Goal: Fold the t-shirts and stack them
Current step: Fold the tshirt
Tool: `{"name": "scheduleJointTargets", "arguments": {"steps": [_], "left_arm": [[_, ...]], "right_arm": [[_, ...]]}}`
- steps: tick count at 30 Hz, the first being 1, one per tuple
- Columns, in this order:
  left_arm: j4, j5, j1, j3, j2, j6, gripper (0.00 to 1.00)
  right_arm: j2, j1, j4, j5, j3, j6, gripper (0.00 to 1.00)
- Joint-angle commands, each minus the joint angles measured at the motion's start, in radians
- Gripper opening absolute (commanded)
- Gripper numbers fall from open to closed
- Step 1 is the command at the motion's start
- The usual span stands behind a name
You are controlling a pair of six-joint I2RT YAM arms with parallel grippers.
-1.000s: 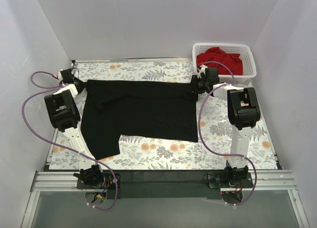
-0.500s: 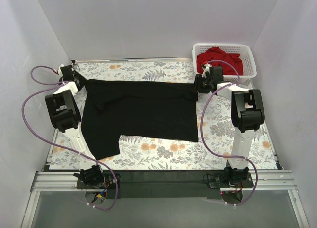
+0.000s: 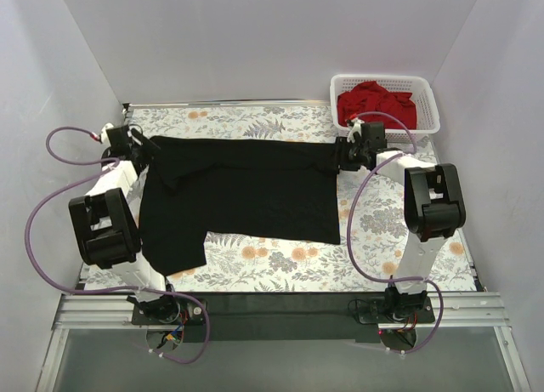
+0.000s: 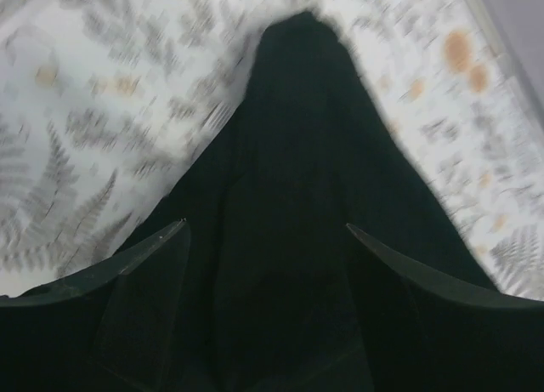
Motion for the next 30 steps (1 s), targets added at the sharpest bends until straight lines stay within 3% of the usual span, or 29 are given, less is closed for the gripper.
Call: {"name": "scheduleJointTargets", "arguments": {"steps": [1, 9, 13, 19, 25, 30], "left_arm": [[-0.087, -0.020, 0.004, -0.104, -0.078, -0.012, 0.67], [-0.130, -0.128, 0.005, -0.271, -0.266, -0.013, 0.69], [-0.134, -0.145, 0.005, -0.334, -0.334, -0.018, 0.73], [-0.145, -0.057, 0.002, -0.375, -0.362, -0.011, 0.75], [-0.140, 0.048, -0.016, -0.348, -0.328, 0.011, 0.75], [-0.142, 0.188, -0.123, -0.288, -0.279, -0.004, 0.75]], "right_arm": [[-0.090, 0.026, -0.023, -0.035, -0.079, 0.040, 0.45], [-0.173, 0.087, -0.058, -0.058, -0.285, 0.081, 0.45], [-0.208, 0.048, -0.103, 0.035, -0.380, 0.098, 0.45], [-0.273, -0.074, -0.133, 0.136, -0.455, 0.135, 0.45], [-0.391, -0.065, -0.128, 0.176, -0.443, 0.095, 0.47], [-0.429, 0.007, -0.124, 0.146, -0.394, 0.040, 0.49]]}}
